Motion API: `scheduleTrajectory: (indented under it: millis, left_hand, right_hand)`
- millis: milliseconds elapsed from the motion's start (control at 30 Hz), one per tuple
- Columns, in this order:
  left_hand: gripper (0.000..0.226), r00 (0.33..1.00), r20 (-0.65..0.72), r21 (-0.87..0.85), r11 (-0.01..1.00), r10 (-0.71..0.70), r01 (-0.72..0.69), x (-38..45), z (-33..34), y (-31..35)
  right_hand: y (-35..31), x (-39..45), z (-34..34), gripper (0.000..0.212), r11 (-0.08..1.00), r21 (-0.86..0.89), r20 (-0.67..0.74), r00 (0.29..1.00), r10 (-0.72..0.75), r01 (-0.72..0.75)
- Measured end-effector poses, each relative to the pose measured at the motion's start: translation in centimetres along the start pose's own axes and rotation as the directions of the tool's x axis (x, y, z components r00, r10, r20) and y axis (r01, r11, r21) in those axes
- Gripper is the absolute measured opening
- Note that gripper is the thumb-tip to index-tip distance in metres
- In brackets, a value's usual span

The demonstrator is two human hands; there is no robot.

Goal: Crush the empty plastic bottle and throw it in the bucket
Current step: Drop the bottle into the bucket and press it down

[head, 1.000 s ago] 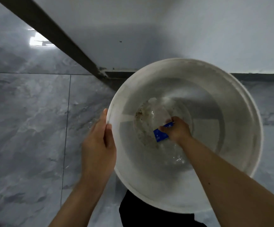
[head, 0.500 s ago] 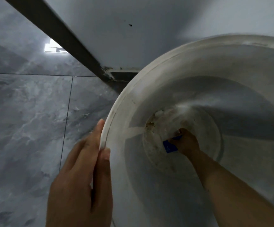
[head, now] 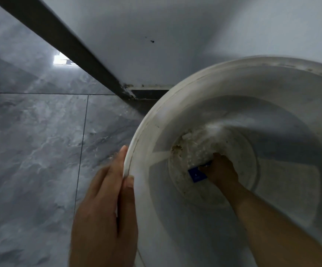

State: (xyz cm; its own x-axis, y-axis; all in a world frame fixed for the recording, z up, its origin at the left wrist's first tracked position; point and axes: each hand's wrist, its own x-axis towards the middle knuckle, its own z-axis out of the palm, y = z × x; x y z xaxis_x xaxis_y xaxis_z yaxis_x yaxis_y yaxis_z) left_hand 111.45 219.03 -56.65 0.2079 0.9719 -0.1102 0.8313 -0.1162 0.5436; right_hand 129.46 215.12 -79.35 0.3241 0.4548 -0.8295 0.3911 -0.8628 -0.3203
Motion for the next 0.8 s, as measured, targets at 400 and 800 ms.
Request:
scheduleTrajectory:
  millis: [400,800]
  left_hand:
    - [0.039,0.962,0.205,-0.007,0.983,-0.180,0.186,0.3,-1.1,1.1]
    - [0.024,0.874,0.423,0.067,0.970,-0.239,0.233,1.1,-5.2,5.0]
  right_hand:
    - [-2.1,-11.8,-5.7,0.028,0.995,0.097,0.048,0.999,0.008,-0.012]
    - [-5.2,-25.2,-13.4,0.026,0.979,0.203,0.055,0.998,-0.018,0.007]
